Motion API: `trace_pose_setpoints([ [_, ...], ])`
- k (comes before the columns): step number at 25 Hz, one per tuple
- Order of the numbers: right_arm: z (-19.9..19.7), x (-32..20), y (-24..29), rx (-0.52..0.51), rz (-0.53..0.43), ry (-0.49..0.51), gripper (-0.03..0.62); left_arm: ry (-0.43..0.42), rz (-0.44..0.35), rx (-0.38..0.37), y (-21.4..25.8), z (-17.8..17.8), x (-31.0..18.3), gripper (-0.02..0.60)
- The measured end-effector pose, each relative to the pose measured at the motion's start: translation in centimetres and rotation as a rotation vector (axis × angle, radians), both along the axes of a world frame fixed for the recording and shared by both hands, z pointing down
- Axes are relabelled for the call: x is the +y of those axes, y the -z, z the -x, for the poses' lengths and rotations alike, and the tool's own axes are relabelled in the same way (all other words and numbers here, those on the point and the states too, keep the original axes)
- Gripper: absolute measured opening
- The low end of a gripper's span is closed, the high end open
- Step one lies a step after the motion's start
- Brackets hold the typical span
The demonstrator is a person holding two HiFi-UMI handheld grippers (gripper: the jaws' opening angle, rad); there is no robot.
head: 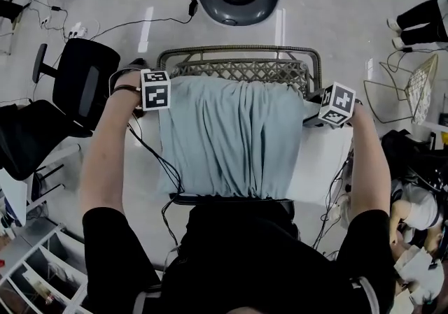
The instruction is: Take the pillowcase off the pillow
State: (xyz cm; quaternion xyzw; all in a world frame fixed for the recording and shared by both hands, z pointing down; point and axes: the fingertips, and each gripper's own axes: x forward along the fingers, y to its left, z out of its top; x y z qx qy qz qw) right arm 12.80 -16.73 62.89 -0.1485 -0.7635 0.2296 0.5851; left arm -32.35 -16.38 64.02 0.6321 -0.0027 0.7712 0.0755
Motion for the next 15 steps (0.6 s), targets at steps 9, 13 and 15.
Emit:
trace_pose_setpoints([
  [9,-1.2,0.0,2.3,-0.008,-0.039,-0.043,0.234,0.125,-0.042,-0.06,2.1,6.2,6.2,0.006],
  [13,-0.8,0.3,3.3,-0.008,-0.085,-0.023,0.232,0.235,-0.087,0.013,2.9,6.5,8.0,0.006],
  [15,-0.4,0.4,3.7,0.002,-0.13,0.012,0.232,0.289,-0.142,0.08,3.4,5.4,7.4,0.008],
])
